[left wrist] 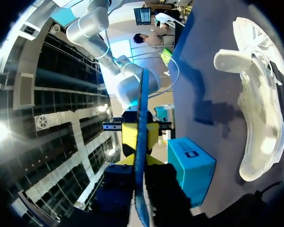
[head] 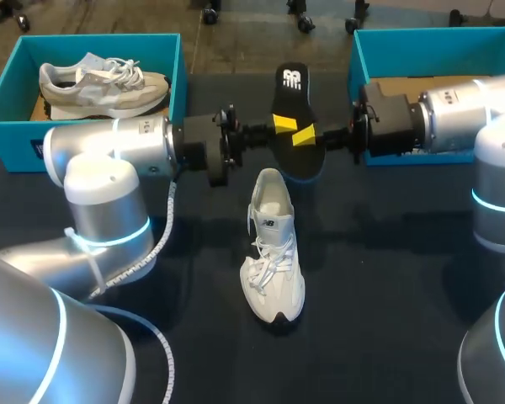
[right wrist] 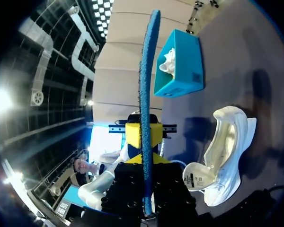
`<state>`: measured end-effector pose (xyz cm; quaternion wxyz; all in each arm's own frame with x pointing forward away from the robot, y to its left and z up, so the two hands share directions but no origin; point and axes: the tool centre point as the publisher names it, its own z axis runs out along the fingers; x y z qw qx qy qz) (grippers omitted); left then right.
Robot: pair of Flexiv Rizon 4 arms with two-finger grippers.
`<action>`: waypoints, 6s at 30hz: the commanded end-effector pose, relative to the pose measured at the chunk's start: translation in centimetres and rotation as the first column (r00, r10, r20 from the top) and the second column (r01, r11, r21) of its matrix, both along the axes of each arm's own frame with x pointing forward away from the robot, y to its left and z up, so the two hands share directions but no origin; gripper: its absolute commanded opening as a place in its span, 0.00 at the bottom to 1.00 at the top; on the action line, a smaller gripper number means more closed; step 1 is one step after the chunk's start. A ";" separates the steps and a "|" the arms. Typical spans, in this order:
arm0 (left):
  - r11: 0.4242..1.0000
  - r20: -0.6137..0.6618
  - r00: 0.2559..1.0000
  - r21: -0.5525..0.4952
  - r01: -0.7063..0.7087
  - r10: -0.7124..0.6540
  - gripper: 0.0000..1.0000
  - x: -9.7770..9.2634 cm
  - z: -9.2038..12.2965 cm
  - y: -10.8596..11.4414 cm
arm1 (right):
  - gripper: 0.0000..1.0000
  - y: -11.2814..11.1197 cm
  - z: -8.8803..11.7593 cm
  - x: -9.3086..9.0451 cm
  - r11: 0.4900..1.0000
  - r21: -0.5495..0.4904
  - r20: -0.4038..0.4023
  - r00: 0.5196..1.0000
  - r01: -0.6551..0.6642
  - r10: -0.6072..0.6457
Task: Take the shoe out of the shoebox, open the shoe tongue, remove and reinsert the insole, then place the shoe into the shoebox
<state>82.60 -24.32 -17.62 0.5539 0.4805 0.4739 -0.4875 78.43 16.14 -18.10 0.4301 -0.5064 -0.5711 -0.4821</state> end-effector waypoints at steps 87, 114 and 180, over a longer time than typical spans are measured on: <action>0.750 -0.675 0.421 0.661 -0.018 0.606 1.00 0.5 -16.1 12.8 | 0.00 2.5 -3.7 2.8 0.980 0.131 0.764 0.645 -0.150 -0.004; 0.781 -0.737 0.380 0.622 0.055 0.560 1.00 -0.1 -14.5 12.1 | 0.00 3.8 -9.2 5.3 0.987 0.089 0.781 0.624 -0.131 0.013; 0.772 -0.793 0.024 0.598 0.217 0.608 1.00 -3.0 -19.6 10.3 | 0.00 4.8 -15.7 2.3 0.996 0.009 0.746 0.664 -0.094 0.056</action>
